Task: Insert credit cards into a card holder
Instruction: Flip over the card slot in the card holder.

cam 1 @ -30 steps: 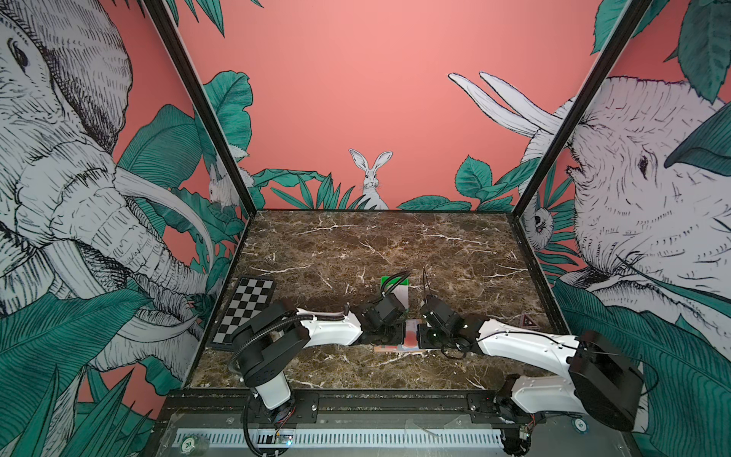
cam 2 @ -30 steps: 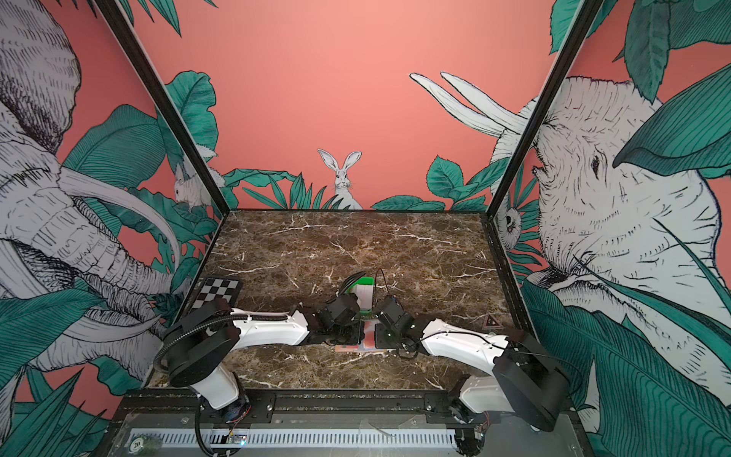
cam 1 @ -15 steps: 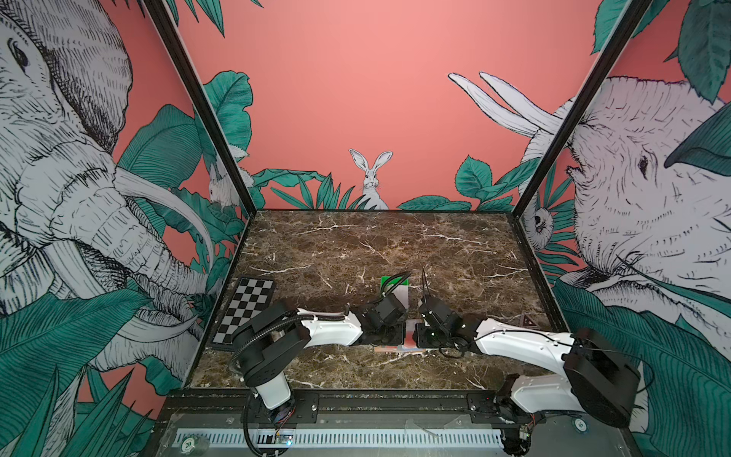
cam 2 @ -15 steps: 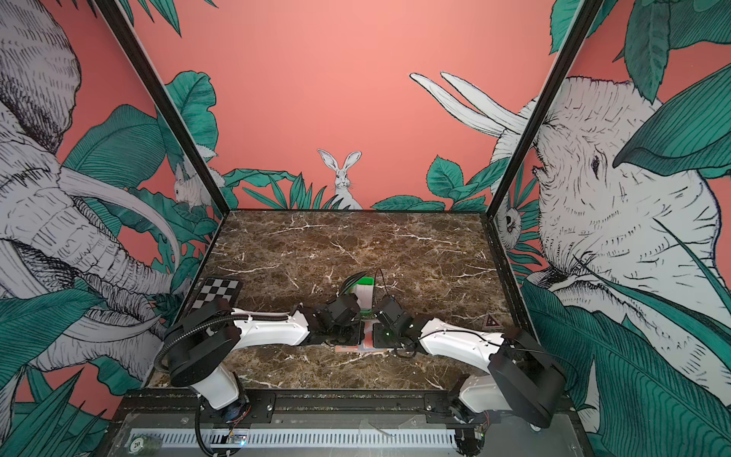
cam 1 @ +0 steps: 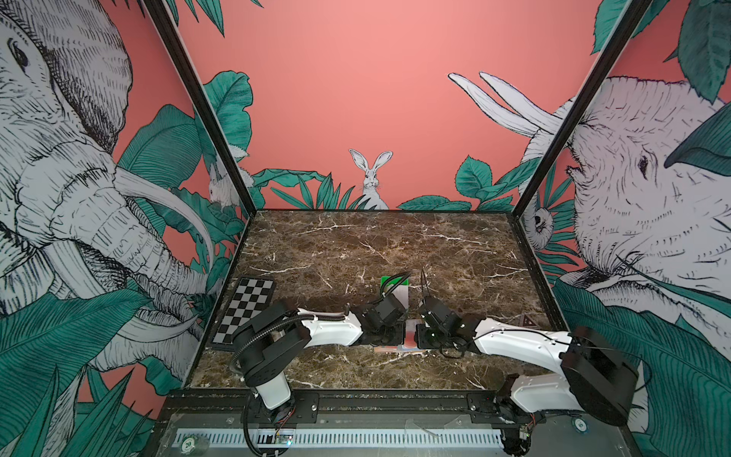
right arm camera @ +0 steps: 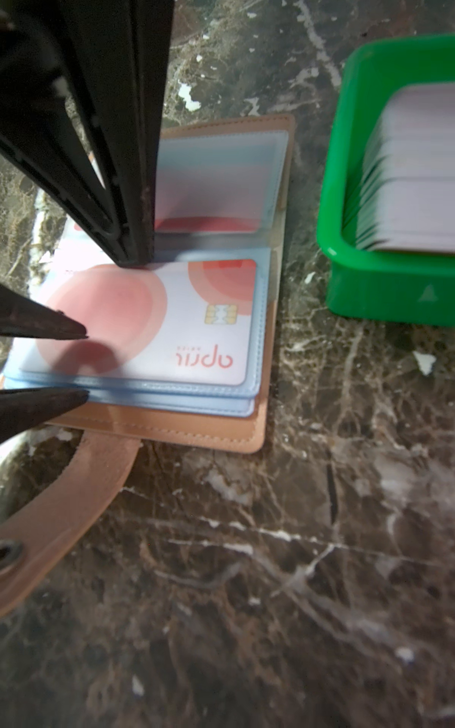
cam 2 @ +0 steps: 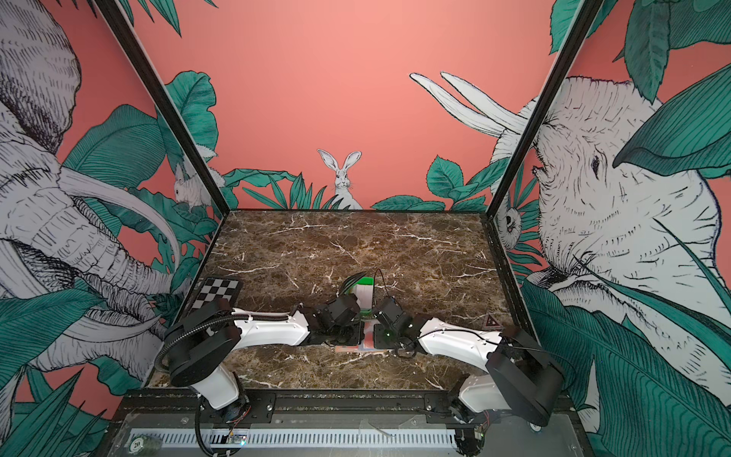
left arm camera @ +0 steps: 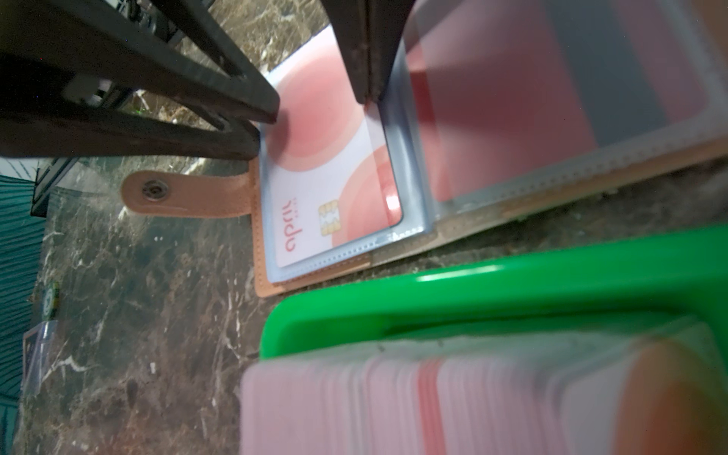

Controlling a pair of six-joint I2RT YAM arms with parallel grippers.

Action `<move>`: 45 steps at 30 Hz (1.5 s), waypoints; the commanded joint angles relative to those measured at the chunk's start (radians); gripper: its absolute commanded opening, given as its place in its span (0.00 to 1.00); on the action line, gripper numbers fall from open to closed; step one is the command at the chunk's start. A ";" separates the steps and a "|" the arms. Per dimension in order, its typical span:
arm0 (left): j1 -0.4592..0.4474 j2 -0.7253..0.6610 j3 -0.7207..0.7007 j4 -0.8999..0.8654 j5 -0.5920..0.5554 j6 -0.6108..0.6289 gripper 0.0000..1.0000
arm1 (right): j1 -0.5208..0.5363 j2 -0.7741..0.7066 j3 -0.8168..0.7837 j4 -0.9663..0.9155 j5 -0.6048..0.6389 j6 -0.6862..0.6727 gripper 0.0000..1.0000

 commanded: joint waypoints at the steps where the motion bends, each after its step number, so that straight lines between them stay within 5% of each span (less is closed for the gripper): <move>1: -0.007 0.016 -0.019 -0.028 -0.014 -0.005 0.00 | -0.004 0.014 0.005 -0.003 -0.002 -0.012 0.23; 17: -0.005 0.019 -0.069 0.102 0.033 -0.043 0.00 | -0.004 -0.059 -0.027 0.127 -0.091 -0.030 0.20; 34: 0.017 -0.090 -0.111 0.183 0.062 -0.066 0.00 | 0.022 -0.072 0.045 0.065 -0.082 -0.065 0.23; 45: 0.074 -0.169 -0.192 0.184 0.079 -0.075 0.00 | 0.050 -0.021 0.094 0.052 -0.076 -0.072 0.34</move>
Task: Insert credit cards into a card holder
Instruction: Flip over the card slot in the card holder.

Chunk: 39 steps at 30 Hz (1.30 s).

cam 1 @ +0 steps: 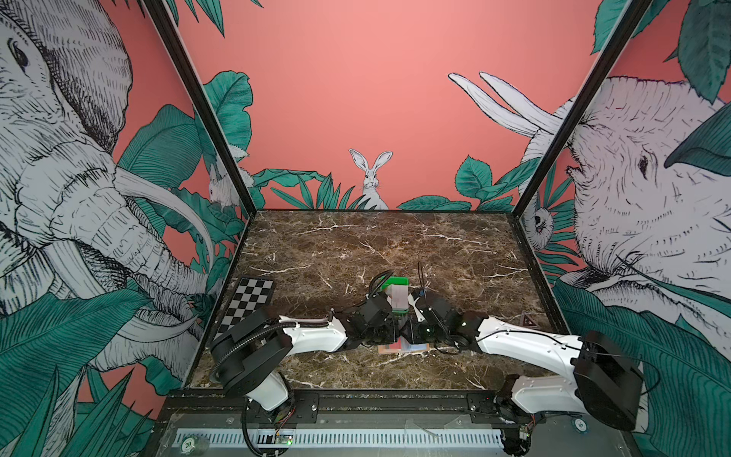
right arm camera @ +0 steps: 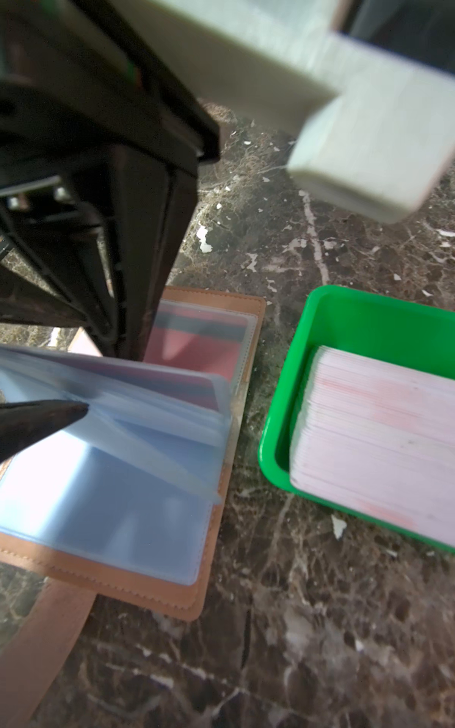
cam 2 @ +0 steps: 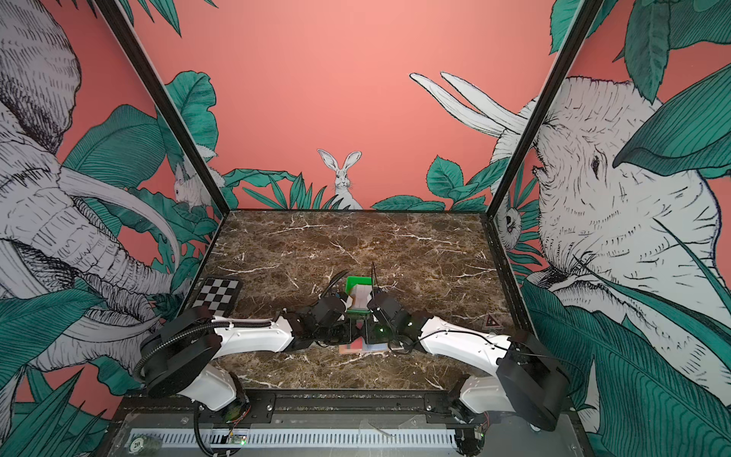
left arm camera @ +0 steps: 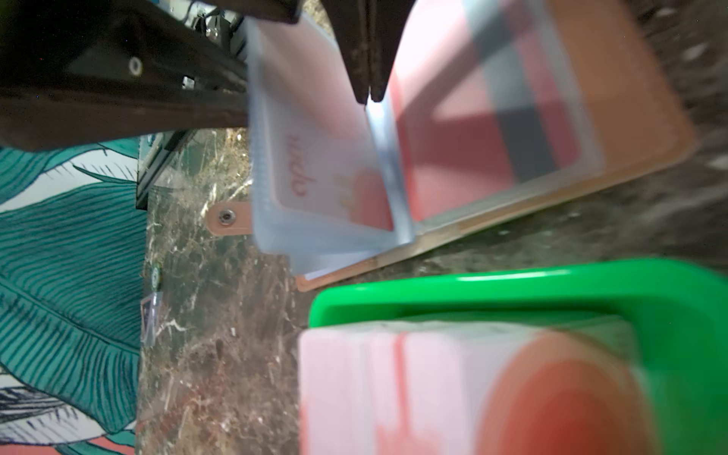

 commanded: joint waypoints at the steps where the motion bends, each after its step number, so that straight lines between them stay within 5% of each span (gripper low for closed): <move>1: 0.020 -0.037 -0.040 0.011 0.010 -0.015 0.00 | 0.013 0.017 0.026 -0.001 0.013 -0.013 0.36; 18: 0.072 -0.010 -0.097 0.137 0.091 -0.061 0.00 | 0.051 0.049 0.062 -0.026 0.030 -0.031 0.44; 32: 0.091 -0.139 -0.119 -0.070 0.002 -0.005 0.01 | 0.050 0.010 0.064 -0.263 0.289 0.025 0.44; 39: 0.118 -0.280 -0.086 -0.302 -0.074 0.116 0.06 | 0.045 -0.074 0.056 -0.290 0.279 -0.022 0.45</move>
